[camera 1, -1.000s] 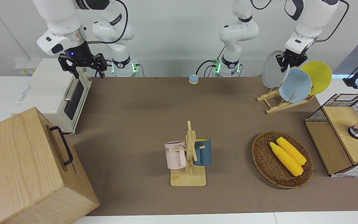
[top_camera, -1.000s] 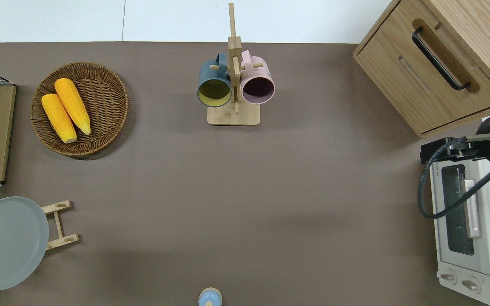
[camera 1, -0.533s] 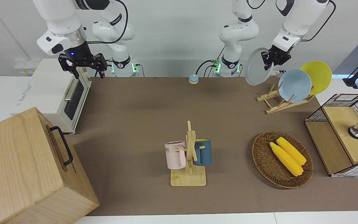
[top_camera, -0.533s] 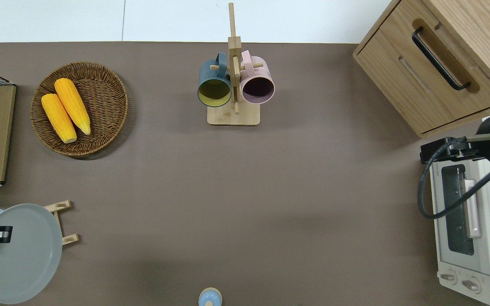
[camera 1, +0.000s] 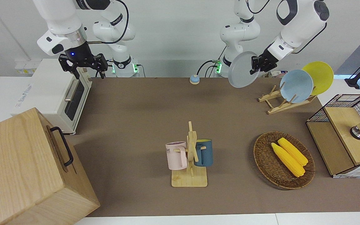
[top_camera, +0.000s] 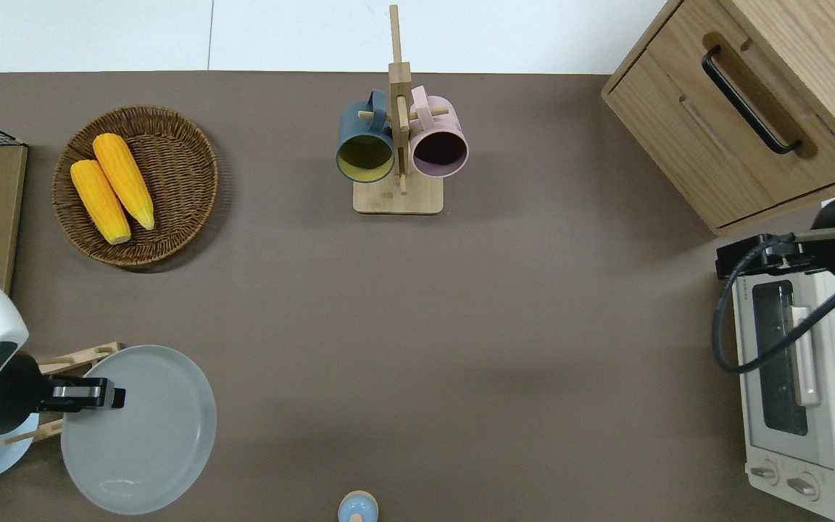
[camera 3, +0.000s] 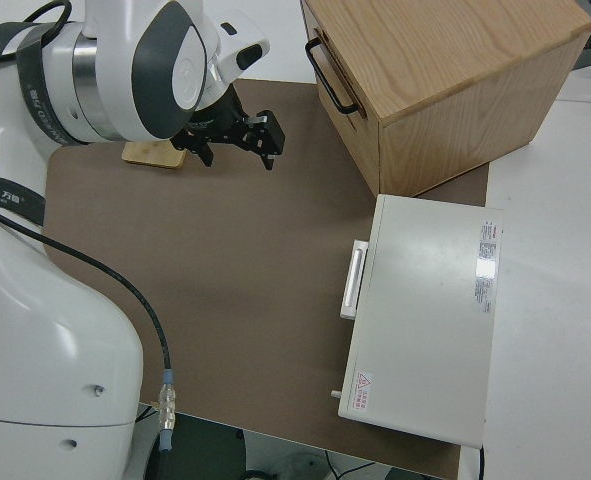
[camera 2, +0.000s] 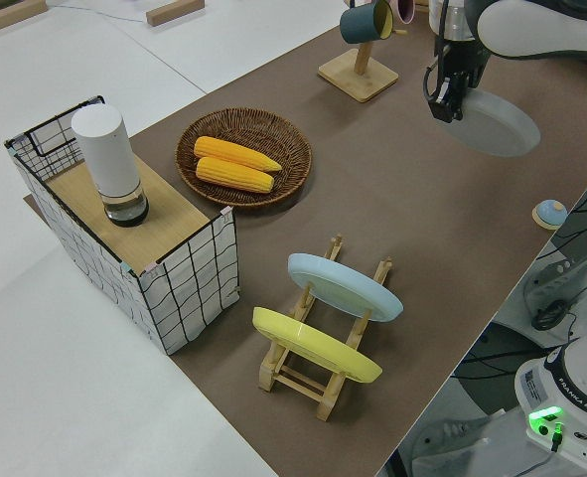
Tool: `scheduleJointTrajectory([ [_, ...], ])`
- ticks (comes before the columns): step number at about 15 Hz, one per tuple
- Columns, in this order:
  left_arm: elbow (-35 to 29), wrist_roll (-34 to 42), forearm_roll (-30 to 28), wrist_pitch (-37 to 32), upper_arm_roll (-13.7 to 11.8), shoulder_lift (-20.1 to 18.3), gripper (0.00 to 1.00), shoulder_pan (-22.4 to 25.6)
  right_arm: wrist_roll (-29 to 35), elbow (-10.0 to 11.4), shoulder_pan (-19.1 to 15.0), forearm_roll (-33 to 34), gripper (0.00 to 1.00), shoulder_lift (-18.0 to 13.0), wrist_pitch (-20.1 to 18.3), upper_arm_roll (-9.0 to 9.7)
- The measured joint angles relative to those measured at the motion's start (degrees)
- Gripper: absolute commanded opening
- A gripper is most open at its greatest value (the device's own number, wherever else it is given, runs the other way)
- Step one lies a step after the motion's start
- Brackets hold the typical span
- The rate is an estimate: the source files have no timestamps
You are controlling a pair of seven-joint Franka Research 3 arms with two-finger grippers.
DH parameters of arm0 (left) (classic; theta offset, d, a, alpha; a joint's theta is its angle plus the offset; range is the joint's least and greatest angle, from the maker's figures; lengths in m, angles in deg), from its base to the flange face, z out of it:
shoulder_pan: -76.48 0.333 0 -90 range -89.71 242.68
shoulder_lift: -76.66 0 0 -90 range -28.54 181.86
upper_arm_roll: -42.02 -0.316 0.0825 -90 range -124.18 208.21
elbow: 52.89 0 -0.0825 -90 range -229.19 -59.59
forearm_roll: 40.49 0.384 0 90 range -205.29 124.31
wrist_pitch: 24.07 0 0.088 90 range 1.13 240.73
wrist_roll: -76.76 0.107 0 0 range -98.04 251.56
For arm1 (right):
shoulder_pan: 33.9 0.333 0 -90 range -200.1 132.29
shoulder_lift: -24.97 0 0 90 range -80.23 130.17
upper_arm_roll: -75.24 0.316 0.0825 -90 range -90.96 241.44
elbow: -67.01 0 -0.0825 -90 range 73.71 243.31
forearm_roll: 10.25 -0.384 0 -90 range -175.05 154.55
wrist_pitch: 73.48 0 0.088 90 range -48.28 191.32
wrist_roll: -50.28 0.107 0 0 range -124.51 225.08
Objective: Pick gray plate from low plate rack and place it on table with left arm
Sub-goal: 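Lift the gray plate out of the rack with the left gripper, then lower the gray plate flat onto the table beside the rack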
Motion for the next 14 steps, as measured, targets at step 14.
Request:
scheduleJointTrajectory([
  [14, -6.3, 9.1, -3.2, 16.4, -0.3, 9.6, 0.00, -2.0, 0.0, 0.0, 0.0, 0.0, 0.983, 0.0, 0.0, 0.00],
])
